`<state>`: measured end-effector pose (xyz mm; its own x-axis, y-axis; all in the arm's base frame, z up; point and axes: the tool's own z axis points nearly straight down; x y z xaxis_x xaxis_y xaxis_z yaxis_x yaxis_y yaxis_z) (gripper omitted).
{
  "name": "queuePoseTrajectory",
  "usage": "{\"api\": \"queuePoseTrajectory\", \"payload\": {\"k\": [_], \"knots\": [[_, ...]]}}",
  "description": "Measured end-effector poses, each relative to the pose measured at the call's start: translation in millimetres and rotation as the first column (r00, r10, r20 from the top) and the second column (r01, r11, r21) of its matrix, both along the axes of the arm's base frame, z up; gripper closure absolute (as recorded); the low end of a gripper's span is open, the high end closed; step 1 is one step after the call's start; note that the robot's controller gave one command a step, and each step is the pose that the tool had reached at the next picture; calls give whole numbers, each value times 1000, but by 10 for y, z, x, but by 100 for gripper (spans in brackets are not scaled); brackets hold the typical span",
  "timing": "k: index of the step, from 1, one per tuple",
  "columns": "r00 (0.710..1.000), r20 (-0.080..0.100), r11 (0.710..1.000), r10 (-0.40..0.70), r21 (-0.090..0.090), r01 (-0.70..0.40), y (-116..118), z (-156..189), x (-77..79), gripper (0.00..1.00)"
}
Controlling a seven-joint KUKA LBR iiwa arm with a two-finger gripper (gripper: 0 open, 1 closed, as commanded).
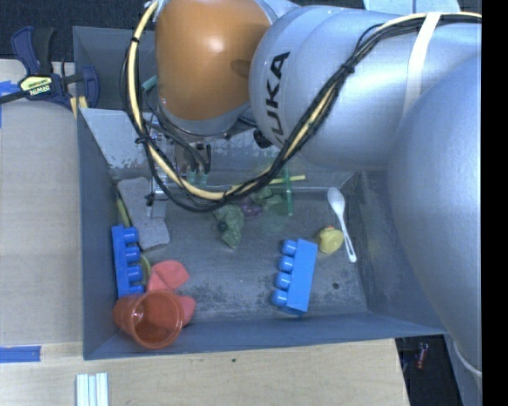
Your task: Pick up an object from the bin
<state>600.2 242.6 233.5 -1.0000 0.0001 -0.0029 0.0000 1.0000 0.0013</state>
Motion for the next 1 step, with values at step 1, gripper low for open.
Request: {"api": "queuePoseTrajectory", "payload": {"k": [1], "knots": [[996,-7,996,92,-2,-92,-251,408,-328,0]]}}
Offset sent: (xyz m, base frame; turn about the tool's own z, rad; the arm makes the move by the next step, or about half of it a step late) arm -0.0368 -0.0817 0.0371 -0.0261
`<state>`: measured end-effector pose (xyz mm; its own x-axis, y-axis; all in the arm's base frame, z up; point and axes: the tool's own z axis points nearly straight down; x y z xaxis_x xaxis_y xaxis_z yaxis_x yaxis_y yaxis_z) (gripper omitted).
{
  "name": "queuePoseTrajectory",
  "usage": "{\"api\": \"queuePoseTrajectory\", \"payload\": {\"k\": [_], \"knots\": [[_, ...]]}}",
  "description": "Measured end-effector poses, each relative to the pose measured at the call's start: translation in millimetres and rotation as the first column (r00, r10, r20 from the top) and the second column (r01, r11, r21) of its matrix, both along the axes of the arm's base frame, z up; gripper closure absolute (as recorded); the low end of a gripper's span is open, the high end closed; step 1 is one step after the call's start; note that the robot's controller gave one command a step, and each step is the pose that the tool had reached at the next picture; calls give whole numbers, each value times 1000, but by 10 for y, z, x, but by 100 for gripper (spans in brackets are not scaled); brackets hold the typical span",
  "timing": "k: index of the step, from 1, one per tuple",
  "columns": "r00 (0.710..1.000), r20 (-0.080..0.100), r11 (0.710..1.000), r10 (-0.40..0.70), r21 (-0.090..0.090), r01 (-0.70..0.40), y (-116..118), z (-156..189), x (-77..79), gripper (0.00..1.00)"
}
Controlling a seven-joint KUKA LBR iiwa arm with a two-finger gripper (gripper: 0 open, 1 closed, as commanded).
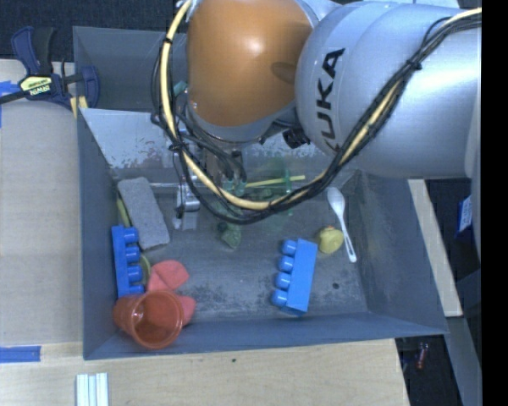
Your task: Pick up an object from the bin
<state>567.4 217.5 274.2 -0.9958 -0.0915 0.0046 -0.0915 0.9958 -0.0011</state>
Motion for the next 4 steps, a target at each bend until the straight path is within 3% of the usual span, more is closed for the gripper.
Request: {"api": "queuePoseTrajectory", "payload": {"k": [1,2,3,4], "knots": [[998,4,998,-63,2,63,-534,-12,-30,0],[985,11,985,174,3,-174,-619,-399,98,0],[1000,11,1000,20,3,-20,-953,-182,5,0],[999,10,999,38,3,-38,-1014,-187,-4,0]]}}
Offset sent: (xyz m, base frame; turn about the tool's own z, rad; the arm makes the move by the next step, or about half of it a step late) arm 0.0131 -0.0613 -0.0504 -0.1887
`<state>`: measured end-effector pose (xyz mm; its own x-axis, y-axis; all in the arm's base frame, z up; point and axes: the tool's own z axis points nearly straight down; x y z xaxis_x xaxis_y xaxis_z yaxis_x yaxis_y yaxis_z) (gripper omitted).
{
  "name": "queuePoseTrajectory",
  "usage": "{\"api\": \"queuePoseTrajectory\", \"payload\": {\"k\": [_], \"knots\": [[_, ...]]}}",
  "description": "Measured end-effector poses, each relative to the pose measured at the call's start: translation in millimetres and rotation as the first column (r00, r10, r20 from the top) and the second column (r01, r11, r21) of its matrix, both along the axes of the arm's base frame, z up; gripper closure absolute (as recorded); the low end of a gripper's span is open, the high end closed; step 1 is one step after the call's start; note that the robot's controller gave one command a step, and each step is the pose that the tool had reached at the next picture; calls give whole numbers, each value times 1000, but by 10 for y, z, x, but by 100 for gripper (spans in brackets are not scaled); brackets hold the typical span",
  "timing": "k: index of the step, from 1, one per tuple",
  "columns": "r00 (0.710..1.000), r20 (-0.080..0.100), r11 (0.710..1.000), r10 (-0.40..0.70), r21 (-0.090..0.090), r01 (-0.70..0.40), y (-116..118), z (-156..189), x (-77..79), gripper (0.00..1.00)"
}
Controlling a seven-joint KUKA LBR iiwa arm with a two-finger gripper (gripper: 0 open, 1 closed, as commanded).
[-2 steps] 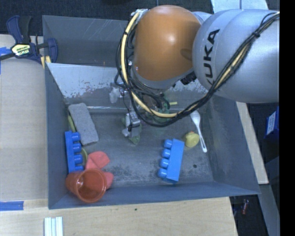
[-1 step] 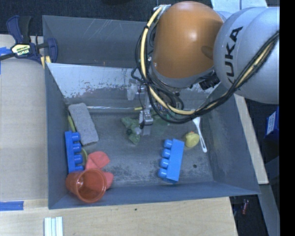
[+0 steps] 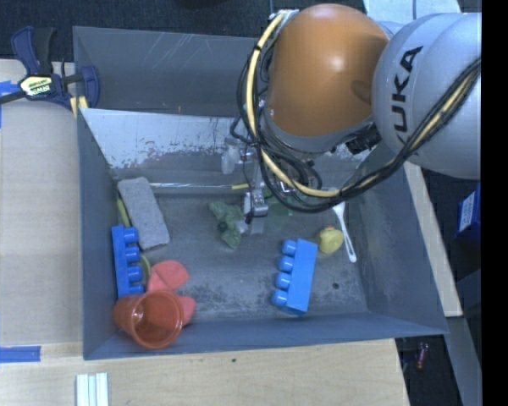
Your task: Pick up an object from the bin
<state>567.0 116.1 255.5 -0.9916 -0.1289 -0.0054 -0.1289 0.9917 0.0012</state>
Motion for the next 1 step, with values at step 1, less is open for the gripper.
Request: {"api": "queuePoseTrajectory", "payload": {"k": [1], "knots": [[995,5,995,-104,2,104,-265,-175,-41,0]]}}
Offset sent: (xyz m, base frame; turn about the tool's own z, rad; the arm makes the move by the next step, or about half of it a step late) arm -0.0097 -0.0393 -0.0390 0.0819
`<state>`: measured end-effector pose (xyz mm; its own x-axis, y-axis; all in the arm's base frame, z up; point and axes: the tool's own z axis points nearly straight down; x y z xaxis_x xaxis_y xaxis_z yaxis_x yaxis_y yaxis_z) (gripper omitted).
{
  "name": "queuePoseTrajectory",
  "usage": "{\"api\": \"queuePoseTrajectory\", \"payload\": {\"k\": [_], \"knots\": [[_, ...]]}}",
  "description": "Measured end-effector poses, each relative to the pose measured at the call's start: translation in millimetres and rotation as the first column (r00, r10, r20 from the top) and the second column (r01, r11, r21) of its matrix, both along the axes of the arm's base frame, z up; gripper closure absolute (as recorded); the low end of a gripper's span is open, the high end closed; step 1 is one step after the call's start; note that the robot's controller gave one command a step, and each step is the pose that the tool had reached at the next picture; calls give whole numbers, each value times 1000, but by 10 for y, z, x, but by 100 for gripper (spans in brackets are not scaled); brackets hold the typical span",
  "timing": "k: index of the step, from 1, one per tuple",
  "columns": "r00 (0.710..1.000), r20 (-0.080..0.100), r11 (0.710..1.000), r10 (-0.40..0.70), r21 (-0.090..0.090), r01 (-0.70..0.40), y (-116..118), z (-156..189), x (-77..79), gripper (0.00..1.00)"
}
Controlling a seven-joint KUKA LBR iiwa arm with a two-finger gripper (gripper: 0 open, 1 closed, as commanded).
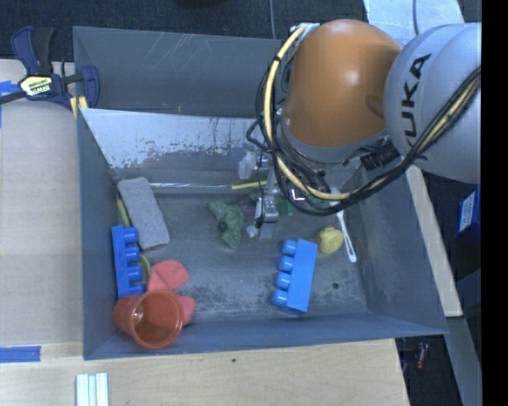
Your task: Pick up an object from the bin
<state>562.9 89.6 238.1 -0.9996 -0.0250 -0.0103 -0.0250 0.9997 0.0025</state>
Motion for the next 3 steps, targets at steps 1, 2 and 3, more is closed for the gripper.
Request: {"api": "queuePoseTrajectory", "payload": {"k": [1,2,3], "knots": [[1000,0,1000,22,1,-22,-119,-198,-40,0],[996,5,996,-93,2,93,-412,-217,96,0],[999,3,999,-38,2,38,-303,-531,117,0]]}}
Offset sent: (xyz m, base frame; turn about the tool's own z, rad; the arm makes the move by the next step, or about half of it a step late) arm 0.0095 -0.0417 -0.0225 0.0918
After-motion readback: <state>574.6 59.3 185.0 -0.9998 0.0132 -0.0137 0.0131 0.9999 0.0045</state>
